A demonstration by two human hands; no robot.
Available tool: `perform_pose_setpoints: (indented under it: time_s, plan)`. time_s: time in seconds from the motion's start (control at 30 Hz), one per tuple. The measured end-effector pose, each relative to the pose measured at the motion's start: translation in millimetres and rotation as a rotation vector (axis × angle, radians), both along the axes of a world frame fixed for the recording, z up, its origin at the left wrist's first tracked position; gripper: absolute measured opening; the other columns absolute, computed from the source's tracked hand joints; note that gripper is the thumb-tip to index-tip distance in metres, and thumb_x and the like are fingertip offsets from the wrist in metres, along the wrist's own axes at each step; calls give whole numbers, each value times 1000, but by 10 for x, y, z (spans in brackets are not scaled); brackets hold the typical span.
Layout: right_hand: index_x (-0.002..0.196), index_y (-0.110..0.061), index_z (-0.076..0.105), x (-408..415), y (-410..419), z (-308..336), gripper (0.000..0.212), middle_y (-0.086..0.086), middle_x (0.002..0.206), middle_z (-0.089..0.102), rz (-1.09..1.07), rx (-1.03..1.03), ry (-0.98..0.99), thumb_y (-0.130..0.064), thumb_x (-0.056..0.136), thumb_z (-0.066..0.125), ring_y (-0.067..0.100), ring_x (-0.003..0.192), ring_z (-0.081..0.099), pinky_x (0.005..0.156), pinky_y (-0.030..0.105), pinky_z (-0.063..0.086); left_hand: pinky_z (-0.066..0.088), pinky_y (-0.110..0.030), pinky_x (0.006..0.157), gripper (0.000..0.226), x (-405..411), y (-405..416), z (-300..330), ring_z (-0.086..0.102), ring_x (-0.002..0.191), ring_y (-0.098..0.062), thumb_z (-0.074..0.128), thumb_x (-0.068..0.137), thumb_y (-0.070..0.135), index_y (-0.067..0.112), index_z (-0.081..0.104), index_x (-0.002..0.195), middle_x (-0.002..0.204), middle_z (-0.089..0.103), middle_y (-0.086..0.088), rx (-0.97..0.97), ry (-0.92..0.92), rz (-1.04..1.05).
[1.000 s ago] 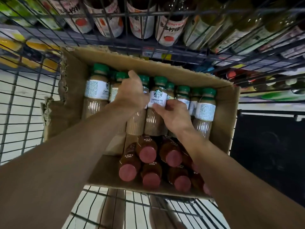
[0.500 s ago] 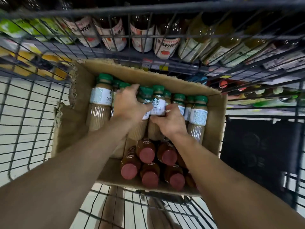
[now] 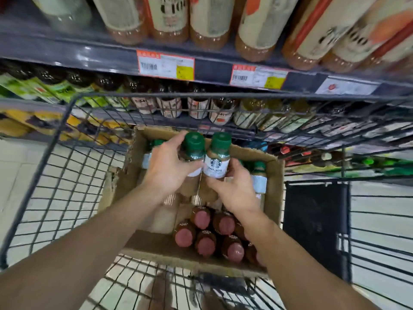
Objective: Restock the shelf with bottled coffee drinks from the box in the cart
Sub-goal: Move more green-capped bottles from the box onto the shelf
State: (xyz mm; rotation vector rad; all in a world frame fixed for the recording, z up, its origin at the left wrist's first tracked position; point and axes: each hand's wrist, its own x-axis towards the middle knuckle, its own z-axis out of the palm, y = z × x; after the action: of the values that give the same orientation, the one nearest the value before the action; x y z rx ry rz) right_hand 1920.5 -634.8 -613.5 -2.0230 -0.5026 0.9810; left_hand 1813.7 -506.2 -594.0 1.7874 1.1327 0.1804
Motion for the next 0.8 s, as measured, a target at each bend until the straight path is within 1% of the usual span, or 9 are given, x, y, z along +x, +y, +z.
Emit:
perform_pose_setpoints:
  time_s: [0.07, 0.17, 0.27, 0.37, 0.43, 0.5, 0.6, 0.73, 0.8]
  plan:
    - [100, -26, 60, -11, 28, 292, 35, -15, 87, 66, -23, 46, -53, -18, 73, 81, -13, 74, 58, 65, 10, 44, 50, -36, 99, 86, -34, 55, 304, 63, 107, -9, 87, 57, 42, 29, 53, 135, 115, 69, 6, 35, -36, 15]
    - [99, -31, 61, -49, 78, 775, 36, -13, 89, 68, -48, 128, -148, -19, 71, 80, -7, 81, 61, 68, 10, 46, 52, -34, 95, 83, -69, 101, 861, 65, 102, -3, 82, 54, 52, 32, 55, 130, 108, 70, 14, 96, -102, 28]
    - [106, -33, 62, -72, 84, 1222, 41, -13, 99, 68, -92, 187, -200, -26, 70, 79, -1, 92, 61, 76, 19, 48, 51, -32, 95, 73, -83, 60, 1437, 64, 101, 0, 87, 62, 36, 27, 58, 128, 109, 70, 15, 137, -170, 24]
    - [106, -41, 58, -67, 161, 1735, 42, -21, 104, 65, -85, 258, -245, -24, 73, 79, -9, 97, 56, 76, 9, 42, 52, -31, 91, 61, -91, 109, 2027, 64, 99, 1, 87, 66, 24, 34, 60, 121, 105, 70, 19, 201, -258, 2]
    - [108, -38, 60, -54, 231, 2028, 42, -21, 105, 66, -79, 322, -278, -25, 73, 79, -5, 98, 58, 78, 14, 44, 52, -25, 87, 54, -89, 205, 2418, 63, 96, 6, 86, 66, 23, 45, 59, 108, 100, 68, 28, 248, -308, -15]
    - [113, -36, 61, -55, 317, 2349, 46, -20, 107, 65, -75, 387, -309, -27, 73, 80, -3, 99, 60, 78, 13, 44, 49, -16, 83, 53, -107, 299, 2818, 60, 94, 11, 87, 65, 22, 46, 57, 101, 99, 64, 35, 295, -354, -9]
    - [120, -36, 57, -53, 475, 2905, 53, -21, 111, 63, -71, 477, -362, -31, 73, 80, -3, 105, 58, 81, 8, 43, 49, -19, 84, 58, -147, 436, 3396, 61, 95, 7, 90, 61, 20, 36, 60, 108, 101, 67, 27, 365, -428, 10]
    - [120, -36, 50, -53, 727, 3715, 59, -19, 113, 63, -84, 643, -372, -22, 72, 82, -1, 106, 60, 84, 18, 51, 51, -23, 85, 59, -172, 665, 4139, 63, 94, 3, 90, 59, 18, 34, 60, 108, 100, 68, 25, 453, -511, 9]
    - [114, -36, 51, -46, 864, 4028, 56, -19, 109, 63, -81, 694, -429, -19, 71, 83, 0, 103, 61, 82, 17, 51, 51, -26, 85, 60, -176, 786, 4456, 64, 96, 0, 90, 59, 21, 36, 59, 108, 101, 68, 22, 499, -542, -1]
